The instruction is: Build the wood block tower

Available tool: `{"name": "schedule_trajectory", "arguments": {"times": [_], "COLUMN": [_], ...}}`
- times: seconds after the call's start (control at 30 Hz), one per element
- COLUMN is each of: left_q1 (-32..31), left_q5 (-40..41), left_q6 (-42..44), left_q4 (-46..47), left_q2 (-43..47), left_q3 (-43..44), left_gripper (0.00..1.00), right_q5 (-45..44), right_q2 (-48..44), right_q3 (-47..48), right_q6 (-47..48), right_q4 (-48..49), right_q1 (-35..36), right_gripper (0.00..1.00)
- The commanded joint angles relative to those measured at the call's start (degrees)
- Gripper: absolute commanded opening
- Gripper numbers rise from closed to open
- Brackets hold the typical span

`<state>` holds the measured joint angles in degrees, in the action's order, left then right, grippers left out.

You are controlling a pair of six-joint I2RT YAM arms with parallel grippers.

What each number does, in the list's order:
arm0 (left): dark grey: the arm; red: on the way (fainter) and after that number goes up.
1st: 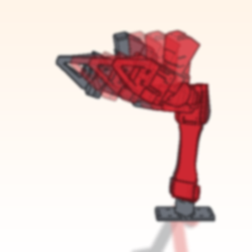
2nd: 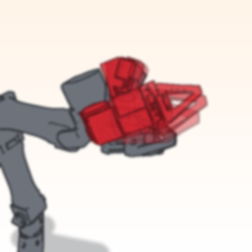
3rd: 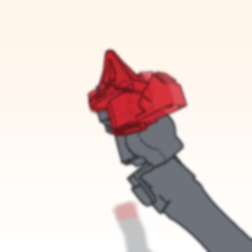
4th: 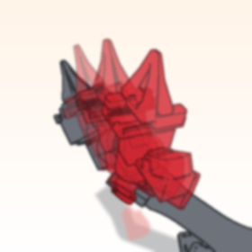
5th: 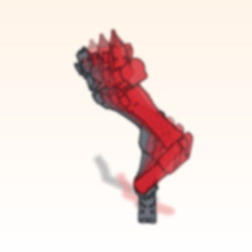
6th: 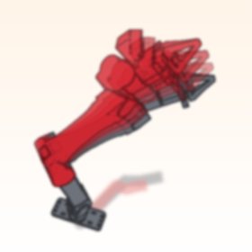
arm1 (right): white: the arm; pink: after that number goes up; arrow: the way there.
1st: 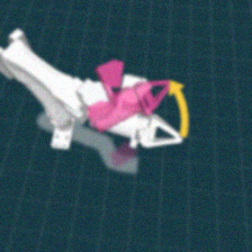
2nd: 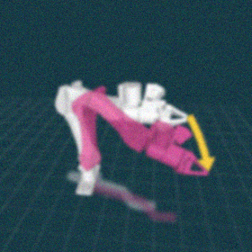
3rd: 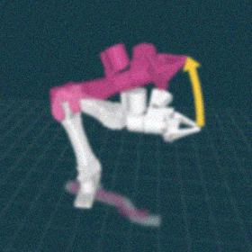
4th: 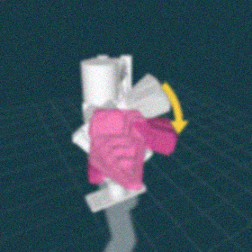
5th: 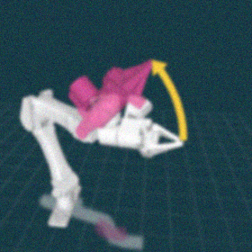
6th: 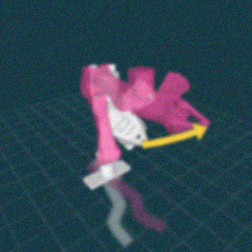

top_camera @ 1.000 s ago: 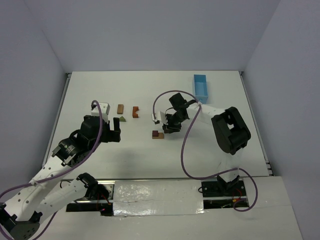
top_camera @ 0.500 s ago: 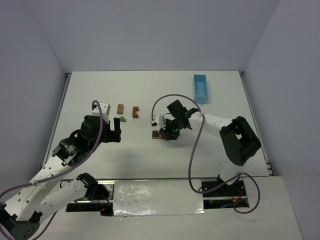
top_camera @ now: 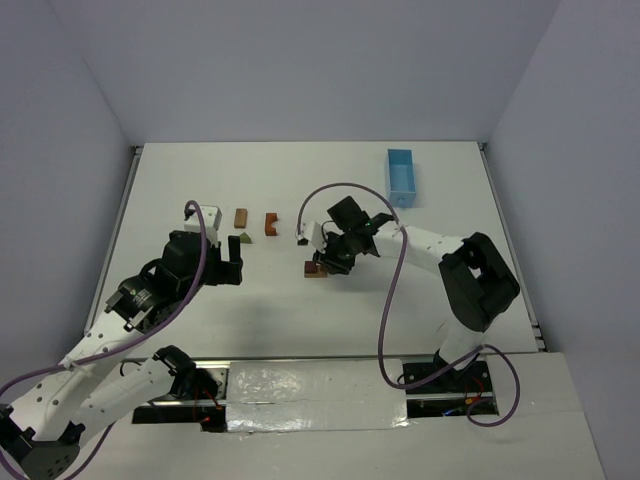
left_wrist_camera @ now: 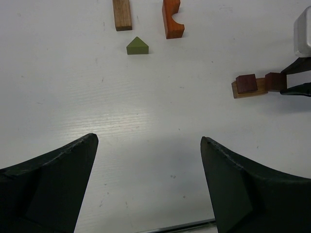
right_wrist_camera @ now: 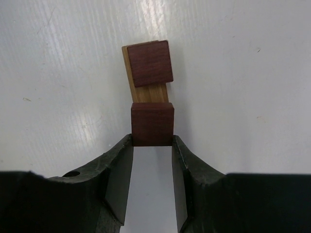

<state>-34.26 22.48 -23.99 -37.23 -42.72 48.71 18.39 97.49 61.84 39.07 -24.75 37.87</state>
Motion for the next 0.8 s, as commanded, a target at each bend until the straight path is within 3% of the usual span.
{"name": "schedule_trajectory", "arguments": {"times": [0.0, 0.37, 0.77], "left_q1": [0.2, 0.3, 0.2], "left_q5": [-0.4, -0.6, -0.9], "left_q6": [0.9, 1.0, 1.2], "left_q4": [2.2, 2.1, 2.3], "left_q2": [-0.2, -0.5, -0.9], "left_q3": [-0.1, -0.1, -0.2], "left_gripper": [0.99, 1.0, 1.0], "right_q5": [1.0, 3.9, 5.5], "right_q2": [1.2, 3.7, 6.4], "right_q3": [4.3, 5.9, 8.3], "right_q6": [2.8, 12.0, 13.3], "right_q4": [-2.1, -7.7, -7.7], "right_q1": [0.0, -1.0, -1.0], "right_gripper": [0.22, 0.25, 0.26]}}
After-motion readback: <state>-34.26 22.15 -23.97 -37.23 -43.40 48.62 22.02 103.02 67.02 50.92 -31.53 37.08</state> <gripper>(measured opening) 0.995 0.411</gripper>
